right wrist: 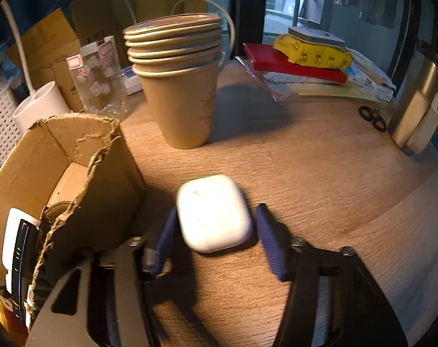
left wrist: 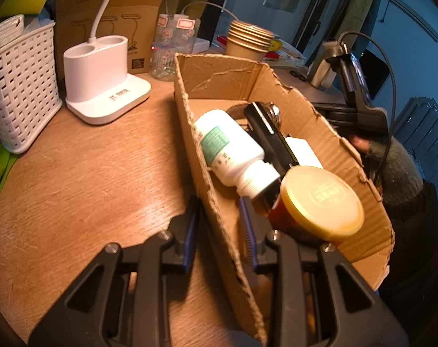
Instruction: Organize rigid objects
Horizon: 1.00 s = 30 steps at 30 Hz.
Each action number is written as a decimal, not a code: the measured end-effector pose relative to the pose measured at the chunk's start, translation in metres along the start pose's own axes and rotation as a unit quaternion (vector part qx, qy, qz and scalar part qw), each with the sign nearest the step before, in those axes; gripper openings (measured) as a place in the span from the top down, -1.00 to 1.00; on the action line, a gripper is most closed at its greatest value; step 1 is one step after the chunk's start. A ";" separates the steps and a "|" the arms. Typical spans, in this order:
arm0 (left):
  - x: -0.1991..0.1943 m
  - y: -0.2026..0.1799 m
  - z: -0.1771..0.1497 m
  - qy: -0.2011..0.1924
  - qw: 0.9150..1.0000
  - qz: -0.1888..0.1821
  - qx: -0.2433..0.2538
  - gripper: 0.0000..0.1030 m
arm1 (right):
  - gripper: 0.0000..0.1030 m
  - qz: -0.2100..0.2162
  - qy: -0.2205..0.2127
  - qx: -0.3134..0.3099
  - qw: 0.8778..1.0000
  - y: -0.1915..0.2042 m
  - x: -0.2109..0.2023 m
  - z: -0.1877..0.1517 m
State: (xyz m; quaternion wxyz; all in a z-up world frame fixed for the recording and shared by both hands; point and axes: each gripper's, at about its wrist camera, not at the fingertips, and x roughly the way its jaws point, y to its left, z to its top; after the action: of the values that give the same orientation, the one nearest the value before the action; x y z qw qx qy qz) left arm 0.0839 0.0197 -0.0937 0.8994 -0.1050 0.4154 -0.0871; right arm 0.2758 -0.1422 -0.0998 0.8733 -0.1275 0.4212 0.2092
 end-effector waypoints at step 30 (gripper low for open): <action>0.000 0.000 0.000 0.000 1.000 0.000 0.000 0.42 | 0.05 -0.004 -0.090 0.004 0.996 0.016 -0.081 -0.015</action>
State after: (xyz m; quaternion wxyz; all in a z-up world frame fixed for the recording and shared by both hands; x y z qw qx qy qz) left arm 0.0840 0.0198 -0.0938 0.8994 -0.1053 0.4152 -0.0870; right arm 0.2132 -0.1549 -0.0456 0.9090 -0.1060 0.3410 0.2150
